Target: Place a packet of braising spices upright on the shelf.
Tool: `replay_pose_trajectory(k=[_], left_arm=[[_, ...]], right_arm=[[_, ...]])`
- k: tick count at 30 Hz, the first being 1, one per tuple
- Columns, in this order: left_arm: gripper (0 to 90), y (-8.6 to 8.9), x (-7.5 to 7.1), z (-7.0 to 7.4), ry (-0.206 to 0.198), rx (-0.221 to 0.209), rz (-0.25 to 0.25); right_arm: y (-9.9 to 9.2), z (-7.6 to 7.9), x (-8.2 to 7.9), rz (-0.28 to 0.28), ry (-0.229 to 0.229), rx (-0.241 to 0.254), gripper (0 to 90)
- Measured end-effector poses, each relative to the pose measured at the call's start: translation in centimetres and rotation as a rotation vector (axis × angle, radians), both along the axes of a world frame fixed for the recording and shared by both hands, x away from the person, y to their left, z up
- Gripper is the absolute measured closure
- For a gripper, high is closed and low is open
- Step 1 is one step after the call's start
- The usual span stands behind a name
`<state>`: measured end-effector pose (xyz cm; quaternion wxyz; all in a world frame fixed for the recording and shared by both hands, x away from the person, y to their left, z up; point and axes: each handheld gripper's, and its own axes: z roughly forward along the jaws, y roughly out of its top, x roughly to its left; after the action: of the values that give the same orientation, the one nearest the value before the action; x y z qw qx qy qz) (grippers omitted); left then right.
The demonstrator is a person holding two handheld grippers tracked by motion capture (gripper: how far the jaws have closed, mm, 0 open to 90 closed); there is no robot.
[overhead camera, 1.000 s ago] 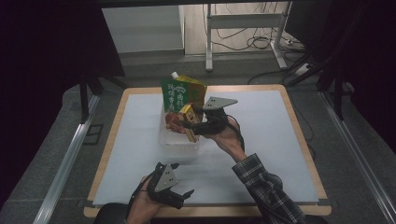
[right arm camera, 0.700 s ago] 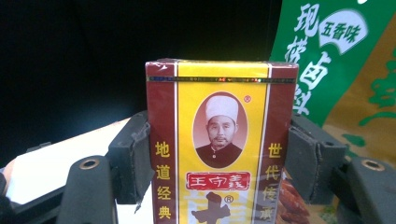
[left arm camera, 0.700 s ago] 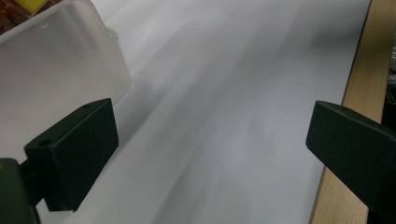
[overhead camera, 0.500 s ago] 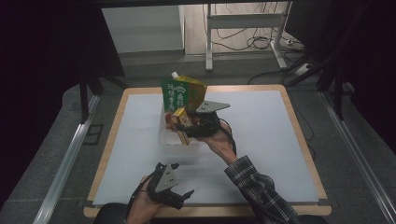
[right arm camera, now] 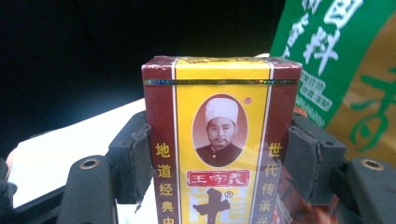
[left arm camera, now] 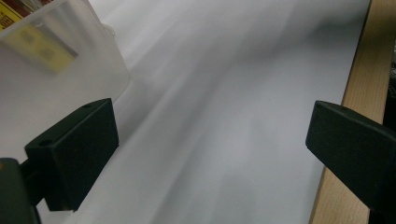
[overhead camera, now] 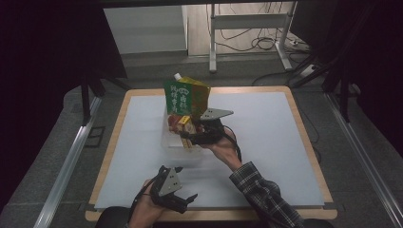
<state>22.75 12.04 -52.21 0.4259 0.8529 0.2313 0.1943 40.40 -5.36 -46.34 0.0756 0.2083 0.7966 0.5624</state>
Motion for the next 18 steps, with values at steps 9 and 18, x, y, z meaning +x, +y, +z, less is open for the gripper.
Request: replay_pose_trajectory(k=[9,18], left_arm=[[2.3,-0.2,0.0,-0.1,-0.001,0.014,-0.008],[2.4,-0.3,0.0,-0.1,0.002,0.017,-0.010]], right_arm=[[-0.9,-1.1,-0.2,-0.018,0.043,-0.049,32.5],[-0.8,-1.8,-0.7,-0.028,0.028,-0.106,32.7]])
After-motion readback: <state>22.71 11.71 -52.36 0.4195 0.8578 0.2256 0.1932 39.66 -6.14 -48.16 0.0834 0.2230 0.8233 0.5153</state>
